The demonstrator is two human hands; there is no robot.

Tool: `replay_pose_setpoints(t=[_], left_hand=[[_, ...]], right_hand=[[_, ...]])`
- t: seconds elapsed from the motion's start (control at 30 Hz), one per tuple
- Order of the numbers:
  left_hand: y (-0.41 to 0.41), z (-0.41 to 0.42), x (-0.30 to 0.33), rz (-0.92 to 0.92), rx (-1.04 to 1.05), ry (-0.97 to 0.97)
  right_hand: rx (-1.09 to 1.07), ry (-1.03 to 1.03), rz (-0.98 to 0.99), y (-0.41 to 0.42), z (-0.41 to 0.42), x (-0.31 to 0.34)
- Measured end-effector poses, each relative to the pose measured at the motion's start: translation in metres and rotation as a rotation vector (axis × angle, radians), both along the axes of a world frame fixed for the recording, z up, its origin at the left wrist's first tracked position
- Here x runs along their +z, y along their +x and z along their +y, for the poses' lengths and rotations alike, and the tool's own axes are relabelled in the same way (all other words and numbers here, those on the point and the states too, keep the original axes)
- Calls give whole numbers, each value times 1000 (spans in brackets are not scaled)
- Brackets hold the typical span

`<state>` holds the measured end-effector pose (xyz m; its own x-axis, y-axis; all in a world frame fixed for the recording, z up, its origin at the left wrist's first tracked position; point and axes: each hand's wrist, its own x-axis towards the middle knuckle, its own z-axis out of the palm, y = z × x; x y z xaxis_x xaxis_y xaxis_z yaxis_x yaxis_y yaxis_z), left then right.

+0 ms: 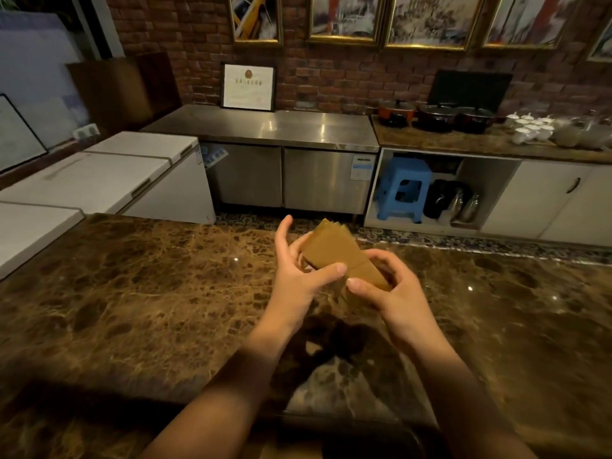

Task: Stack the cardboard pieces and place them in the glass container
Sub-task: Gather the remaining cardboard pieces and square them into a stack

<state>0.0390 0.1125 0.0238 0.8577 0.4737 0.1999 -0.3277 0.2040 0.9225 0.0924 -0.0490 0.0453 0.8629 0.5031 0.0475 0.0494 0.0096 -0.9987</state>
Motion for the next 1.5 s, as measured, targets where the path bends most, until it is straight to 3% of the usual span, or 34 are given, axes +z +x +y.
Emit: replay_pose_setpoints(t=[0.1,0.2,0.27,0.37,0.43,0.6,0.7,0.83,1.0,1.13,1.3,1.5], left_hand=[[16,-3,-6,71,-26,-55],[36,-15,-9,323,11,-46],[50,-20,-20,472,45,34],[67,-21,-51,532,118,175],[73,-23,-78,584,99,167],[75,-18,-111,489,40,122],[75,-15,-110,421,17,13],[77,-22,-109,390,21,-78],[74,-23,-112,350,42,56],[74,-26,-110,360,49,-4],[76,-29,-92,218,-24,61],[76,-21,-116,354,74,61]], right_hand=[[-72,-255,-426,16,-8,-11],[-73,-399,-608,28,-8,-31],[-86,-380,-567,36,-10,-47],[-94,-328,-396,40,-13,-79],[-91,-319,-273,37,-16,-105],[-247,-120,-23,34,-7,-138],[-461,-84,24,38,5,-141],[-551,87,143,46,16,-140],[-604,78,97,47,16,-146],[-635,81,140,50,21,-147],[-721,177,137,58,19,-135],[-616,83,78,46,22,-146]])
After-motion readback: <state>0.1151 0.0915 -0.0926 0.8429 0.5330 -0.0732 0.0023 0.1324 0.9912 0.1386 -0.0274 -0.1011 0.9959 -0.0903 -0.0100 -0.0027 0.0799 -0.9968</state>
